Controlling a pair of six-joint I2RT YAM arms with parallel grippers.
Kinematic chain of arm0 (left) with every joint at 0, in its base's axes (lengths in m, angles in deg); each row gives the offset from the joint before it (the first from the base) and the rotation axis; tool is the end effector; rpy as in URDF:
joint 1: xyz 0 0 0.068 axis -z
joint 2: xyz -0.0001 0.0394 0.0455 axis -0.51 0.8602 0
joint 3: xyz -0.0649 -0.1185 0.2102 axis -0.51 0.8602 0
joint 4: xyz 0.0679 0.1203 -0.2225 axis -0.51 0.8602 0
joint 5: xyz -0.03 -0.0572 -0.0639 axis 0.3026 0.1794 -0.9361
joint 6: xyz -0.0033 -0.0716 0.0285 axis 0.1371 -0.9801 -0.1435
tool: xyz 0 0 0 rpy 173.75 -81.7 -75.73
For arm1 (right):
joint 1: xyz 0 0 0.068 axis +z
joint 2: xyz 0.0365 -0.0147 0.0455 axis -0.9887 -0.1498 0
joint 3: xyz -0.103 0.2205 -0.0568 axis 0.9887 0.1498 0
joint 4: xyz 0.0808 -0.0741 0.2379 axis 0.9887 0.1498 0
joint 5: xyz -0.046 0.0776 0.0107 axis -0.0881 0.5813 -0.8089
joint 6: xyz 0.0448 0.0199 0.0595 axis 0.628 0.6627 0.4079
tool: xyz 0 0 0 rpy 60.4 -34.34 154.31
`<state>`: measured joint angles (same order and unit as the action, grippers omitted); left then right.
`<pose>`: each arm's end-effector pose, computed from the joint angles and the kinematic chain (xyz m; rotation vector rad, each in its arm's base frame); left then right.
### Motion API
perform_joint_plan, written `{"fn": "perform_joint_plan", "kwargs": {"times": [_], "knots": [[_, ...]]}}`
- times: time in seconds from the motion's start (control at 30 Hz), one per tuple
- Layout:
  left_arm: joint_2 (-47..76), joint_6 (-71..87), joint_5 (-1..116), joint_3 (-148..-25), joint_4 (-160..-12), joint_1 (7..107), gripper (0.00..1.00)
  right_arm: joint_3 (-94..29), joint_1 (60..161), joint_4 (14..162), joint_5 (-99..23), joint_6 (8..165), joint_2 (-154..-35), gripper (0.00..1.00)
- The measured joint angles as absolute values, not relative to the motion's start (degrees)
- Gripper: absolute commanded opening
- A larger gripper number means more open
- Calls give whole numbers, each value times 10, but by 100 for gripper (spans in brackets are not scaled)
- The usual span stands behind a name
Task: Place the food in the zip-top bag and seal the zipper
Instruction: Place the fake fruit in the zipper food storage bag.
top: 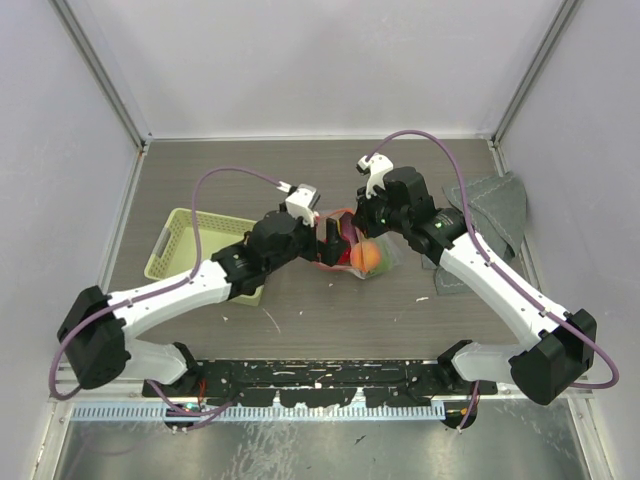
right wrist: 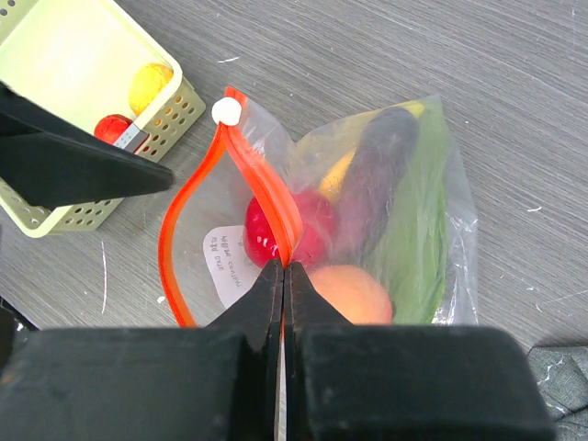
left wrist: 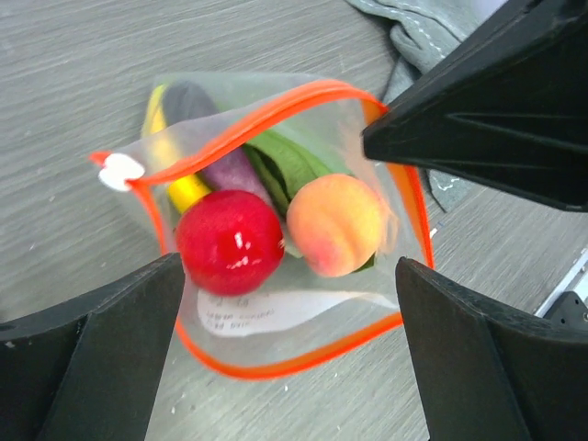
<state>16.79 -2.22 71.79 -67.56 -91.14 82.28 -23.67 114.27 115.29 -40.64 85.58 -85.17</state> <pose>0.2228 -0.2704 0.2585 0.4263 1.9042 -0.7772 0.2574 0.1739 0.3044 -0.5600 2.1090 0.4944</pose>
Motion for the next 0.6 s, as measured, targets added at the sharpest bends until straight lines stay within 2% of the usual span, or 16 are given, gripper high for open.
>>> {"fn": "perform_joint_plan", "kwargs": {"times": [0.33, 0.4, 0.6], "knots": [[77, -154, 832, -669, -733, 823, 88, -237, 1143, 1153, -406, 856, -852, 0], [88, -200, 856, -669, -684, 823, 78, -237, 1143, 1153, -406, 856, -852, 0], [125, -246, 862, -670, -678, 823, 62, -236, 1143, 1152, -406, 856, -852, 0]]}}
